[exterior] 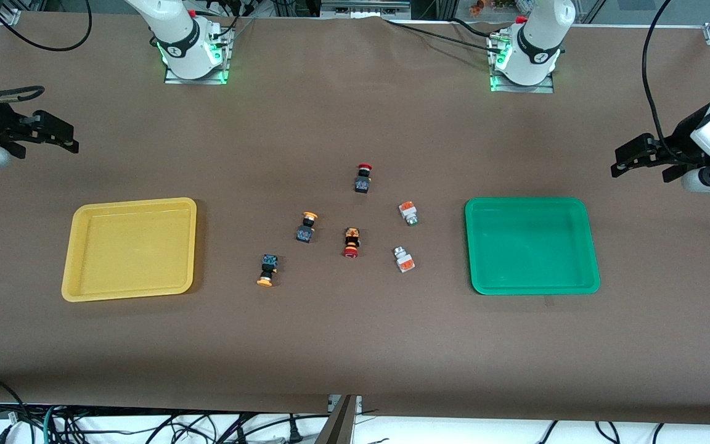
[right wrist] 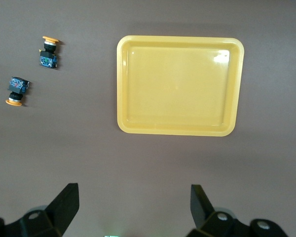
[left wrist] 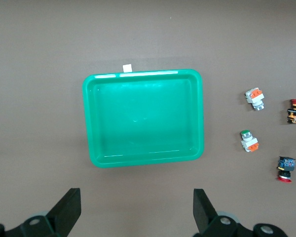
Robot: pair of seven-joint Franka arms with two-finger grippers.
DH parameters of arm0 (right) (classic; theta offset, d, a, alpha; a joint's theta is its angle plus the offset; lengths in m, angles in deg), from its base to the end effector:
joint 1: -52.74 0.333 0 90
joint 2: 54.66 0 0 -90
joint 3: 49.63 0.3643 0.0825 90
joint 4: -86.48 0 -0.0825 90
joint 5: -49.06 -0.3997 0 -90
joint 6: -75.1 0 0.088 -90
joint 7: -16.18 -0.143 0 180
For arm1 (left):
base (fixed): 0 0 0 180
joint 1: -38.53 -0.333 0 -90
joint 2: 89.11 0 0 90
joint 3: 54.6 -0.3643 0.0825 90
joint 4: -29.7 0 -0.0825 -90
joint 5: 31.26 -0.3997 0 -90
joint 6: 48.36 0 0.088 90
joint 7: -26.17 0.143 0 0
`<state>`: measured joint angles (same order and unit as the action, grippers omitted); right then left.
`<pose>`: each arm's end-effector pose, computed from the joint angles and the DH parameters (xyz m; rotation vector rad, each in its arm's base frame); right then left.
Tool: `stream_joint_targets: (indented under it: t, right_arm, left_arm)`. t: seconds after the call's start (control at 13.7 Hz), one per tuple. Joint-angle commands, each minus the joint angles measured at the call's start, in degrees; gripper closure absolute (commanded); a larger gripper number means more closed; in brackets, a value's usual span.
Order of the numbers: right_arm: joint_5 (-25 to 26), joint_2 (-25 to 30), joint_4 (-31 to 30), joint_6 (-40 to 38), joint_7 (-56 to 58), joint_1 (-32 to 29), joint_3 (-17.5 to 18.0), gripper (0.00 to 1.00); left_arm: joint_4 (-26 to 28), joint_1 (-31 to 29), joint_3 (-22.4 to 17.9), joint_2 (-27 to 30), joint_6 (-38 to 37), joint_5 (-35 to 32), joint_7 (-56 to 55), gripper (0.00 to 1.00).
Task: Place green and yellow buttons in trays
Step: 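Move the right gripper toward the yellow-capped button beside the yellow tray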
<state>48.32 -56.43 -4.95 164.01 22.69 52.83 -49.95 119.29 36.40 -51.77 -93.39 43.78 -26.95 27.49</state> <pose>0.5745 -0.0004 0.6055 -3.1177 -0.1707 0.1156 0.5973 -0.0167 0.6004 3.0619 -0.0478 -0.0454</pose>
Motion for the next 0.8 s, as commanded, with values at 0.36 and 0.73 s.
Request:
stream_joint_targets:
  t: [0.36, 0.73]
  right_arm:
    - [-0.1, -3.3, 1.1, -0.1, -0.3, -0.2, 0.3, 0.0]
    - [-0.7, -8.8, 1.0, 3.1, 0.1, -0.2, 0.4, 0.0]
  left_arm:
    - [-0.6, -1.7, -0.1, 0.3, 0.3, -2.6, 0.6, 0.0]
    - [-0.6, -1.7, 0.1, -0.1, 0.7, -2.5, 0.5, 0.0]
